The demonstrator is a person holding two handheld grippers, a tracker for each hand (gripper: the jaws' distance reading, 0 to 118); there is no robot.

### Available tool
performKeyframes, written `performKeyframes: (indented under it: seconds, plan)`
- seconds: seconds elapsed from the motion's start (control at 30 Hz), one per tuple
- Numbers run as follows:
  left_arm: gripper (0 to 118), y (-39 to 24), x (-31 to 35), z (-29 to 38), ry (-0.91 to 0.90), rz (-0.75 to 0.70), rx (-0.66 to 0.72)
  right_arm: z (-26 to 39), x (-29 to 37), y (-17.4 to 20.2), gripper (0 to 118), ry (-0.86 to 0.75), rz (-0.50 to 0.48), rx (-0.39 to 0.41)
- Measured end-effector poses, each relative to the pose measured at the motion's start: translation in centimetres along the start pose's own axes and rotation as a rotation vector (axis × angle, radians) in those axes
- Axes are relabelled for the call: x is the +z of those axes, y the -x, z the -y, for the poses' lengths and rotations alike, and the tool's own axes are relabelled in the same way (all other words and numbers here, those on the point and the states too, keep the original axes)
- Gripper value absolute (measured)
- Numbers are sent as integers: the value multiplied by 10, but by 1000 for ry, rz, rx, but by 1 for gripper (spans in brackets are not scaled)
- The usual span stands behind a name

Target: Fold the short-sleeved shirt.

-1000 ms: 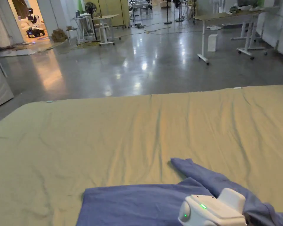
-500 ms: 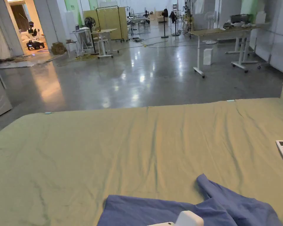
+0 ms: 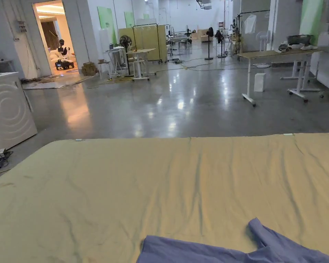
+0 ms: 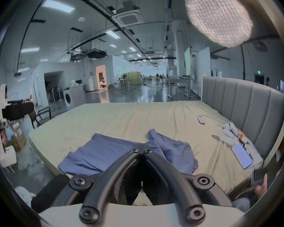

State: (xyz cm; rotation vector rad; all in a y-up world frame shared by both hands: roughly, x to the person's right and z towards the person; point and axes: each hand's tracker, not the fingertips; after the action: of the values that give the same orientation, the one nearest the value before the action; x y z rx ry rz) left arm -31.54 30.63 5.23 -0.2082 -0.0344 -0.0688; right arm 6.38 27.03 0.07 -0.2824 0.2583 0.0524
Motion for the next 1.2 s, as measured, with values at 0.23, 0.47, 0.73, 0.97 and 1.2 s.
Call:
performKeyframes:
  seconds: [0.23, 0.47, 0.73, 0.97, 1.2]
  plan:
    - [0, -12, 10, 23, 131, 2, -21, 0, 9, -5, 0, -3, 25, 20]
    - [0, -4, -16, 22, 165, 30, 58, 6, 7, -12, 0, 16, 40, -14]
    - [0, 22, -124, 27, 279, 96, 199, 36, -5, -24, 0, 104, 53, -74]
    - [74, 47, -297, 63, 517, 164, 192, 60, -16, -45, 0, 196, 110, -122]
    - [74, 50, -426, 100, 724, 88, 132, 73, -12, -64, 0, 261, 178, -148]
